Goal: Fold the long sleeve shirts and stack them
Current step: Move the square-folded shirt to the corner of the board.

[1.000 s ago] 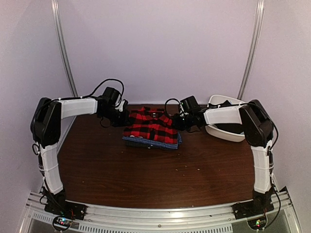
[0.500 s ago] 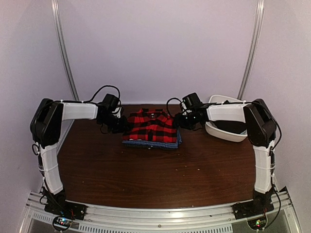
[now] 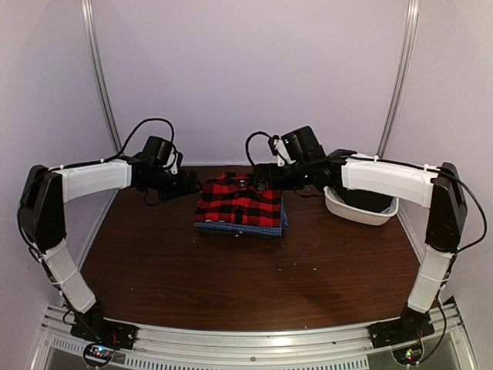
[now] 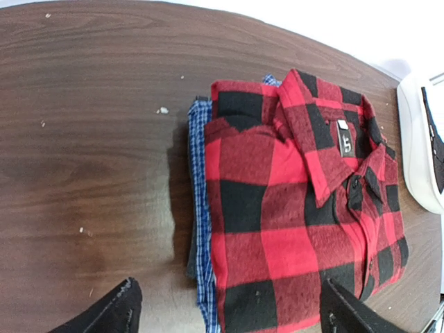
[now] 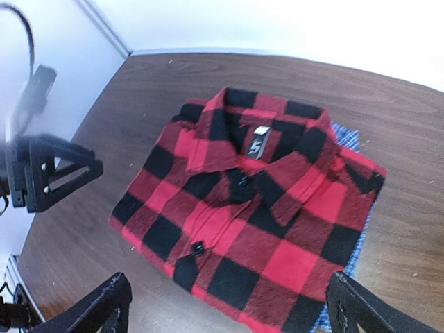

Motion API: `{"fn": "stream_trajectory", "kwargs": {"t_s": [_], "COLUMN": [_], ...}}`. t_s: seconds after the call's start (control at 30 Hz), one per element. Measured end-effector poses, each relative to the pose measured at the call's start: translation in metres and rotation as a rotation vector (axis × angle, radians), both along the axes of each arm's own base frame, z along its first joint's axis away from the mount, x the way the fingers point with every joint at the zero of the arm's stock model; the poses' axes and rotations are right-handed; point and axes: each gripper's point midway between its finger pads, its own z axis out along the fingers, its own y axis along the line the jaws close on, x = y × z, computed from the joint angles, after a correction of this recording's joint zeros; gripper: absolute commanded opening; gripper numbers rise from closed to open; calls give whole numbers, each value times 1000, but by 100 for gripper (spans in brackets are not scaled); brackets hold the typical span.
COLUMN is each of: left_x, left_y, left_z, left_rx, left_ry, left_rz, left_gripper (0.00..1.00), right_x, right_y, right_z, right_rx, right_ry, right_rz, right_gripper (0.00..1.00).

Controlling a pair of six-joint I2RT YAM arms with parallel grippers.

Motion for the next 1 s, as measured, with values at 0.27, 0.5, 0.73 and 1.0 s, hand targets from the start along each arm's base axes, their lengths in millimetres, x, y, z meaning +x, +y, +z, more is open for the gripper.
{"fn": "stream_trajectory", "kwargs": {"t_s": [0.27,0.5,0.73,1.0], "left_x": [-36,-54,-63,-66], "left_y": [29,74,93,100], "left_z": [7,36,54,67], "left_rx": [4,25,34,36], "left_ry": [-16,-110,-164,-198], "left_rz": [56,192,263,286], "left_gripper": [98,98,98,98], "right_x": [-68,-105,-121,-118], "right_y": [74,140,193,220], "right_z": [-10,-39,-78,-122], "right_rx": [3,23,56,86], "right_ry": [35,105,185,243], "right_rz": [199,363,483,510], "right_gripper": [100,100,100,100]}}
